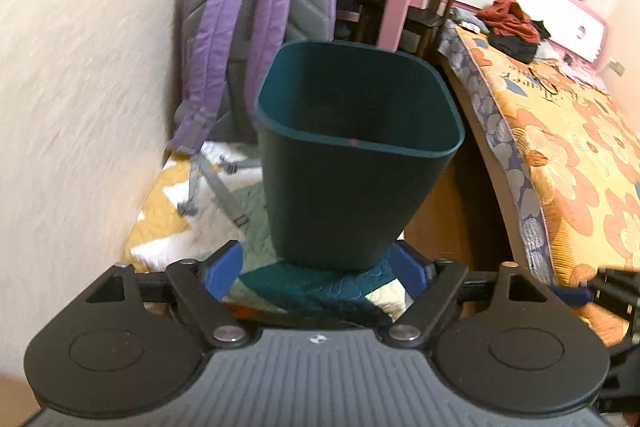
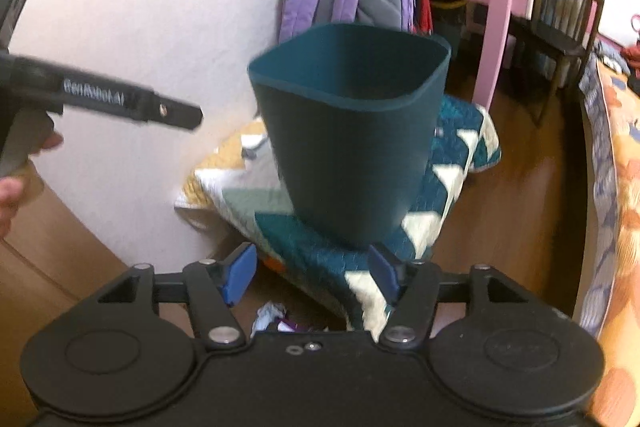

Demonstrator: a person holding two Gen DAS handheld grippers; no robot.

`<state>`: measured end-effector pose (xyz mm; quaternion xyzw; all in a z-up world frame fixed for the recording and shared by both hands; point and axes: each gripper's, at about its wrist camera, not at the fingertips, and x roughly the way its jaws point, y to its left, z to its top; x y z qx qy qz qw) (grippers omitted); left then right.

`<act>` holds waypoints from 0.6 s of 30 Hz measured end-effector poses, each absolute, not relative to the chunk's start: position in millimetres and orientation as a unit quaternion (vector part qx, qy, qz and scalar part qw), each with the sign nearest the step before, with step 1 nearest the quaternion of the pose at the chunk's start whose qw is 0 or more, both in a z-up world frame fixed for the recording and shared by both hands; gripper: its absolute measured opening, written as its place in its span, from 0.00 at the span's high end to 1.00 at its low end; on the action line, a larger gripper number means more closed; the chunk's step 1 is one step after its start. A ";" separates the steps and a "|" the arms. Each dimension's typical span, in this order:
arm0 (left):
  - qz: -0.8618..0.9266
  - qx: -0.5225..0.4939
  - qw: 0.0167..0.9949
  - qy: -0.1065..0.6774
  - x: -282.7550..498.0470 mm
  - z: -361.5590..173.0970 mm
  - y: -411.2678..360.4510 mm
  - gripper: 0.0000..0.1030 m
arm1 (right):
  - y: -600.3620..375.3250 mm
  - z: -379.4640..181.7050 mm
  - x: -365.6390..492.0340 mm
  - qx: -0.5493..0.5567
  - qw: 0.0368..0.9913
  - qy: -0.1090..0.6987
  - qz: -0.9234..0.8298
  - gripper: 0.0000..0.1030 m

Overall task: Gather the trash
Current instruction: 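Move both grippers back down toward the purple bags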

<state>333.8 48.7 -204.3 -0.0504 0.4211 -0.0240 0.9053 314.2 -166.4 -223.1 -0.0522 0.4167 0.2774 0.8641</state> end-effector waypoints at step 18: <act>0.016 -0.149 0.854 0.498 317.3 -440.0 106.9 0.19 | -134.4 -434.8 282.5 -0.044 0.833 0.486 0.260 0.07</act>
